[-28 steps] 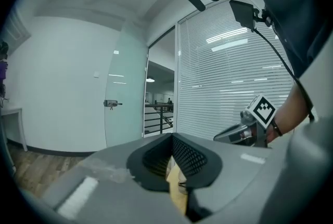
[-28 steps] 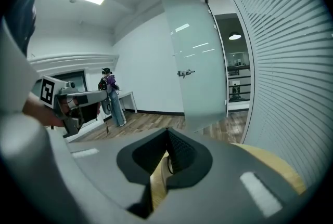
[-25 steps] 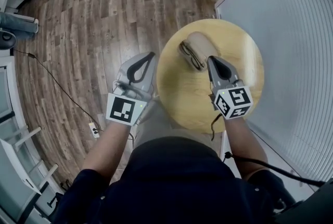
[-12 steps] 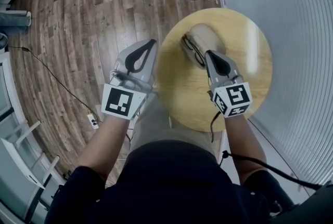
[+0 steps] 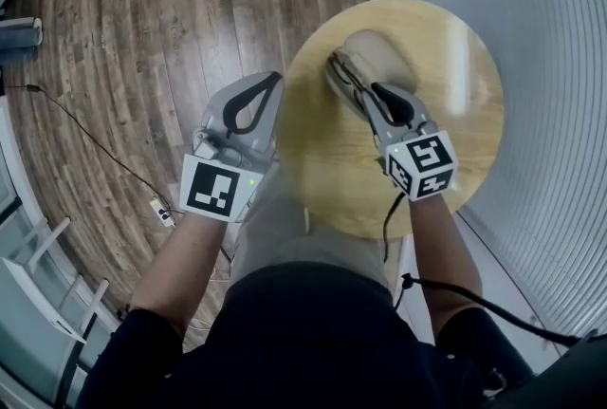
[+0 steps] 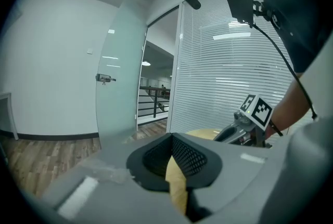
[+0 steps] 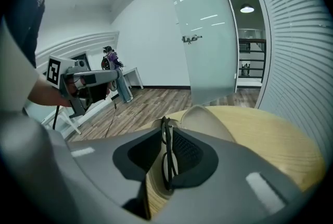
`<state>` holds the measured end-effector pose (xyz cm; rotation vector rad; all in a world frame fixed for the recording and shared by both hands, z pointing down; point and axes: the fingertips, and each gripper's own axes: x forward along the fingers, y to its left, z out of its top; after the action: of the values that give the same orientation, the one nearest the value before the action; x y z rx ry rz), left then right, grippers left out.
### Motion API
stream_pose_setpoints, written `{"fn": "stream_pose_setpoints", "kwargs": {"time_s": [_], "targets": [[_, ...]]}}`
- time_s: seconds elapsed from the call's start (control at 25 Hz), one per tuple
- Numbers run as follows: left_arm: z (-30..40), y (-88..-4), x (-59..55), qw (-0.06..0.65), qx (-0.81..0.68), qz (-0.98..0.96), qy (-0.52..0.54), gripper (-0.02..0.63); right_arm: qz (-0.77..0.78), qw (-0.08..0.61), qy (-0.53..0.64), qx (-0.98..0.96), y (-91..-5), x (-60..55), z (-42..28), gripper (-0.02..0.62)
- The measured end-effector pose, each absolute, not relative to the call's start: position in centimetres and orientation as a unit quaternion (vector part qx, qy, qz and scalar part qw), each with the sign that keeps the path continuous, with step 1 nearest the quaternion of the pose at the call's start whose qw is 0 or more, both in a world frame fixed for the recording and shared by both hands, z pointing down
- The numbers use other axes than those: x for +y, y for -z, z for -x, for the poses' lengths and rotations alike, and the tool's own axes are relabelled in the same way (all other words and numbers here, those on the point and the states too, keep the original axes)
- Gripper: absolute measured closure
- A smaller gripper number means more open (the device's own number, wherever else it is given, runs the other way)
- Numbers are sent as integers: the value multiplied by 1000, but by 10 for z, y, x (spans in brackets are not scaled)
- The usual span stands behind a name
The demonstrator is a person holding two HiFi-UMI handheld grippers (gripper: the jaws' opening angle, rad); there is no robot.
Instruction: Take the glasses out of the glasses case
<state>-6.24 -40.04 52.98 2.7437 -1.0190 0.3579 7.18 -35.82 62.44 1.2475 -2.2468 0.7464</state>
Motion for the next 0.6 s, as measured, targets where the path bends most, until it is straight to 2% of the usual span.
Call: {"fn": "stream_pose_setpoints", "kwargs": {"time_s": [0.6], "targets": [[54, -550, -404, 108, -331, -929, -123, 600, -407, 281, -298, -816, -667, -361, -63, 499]]}}
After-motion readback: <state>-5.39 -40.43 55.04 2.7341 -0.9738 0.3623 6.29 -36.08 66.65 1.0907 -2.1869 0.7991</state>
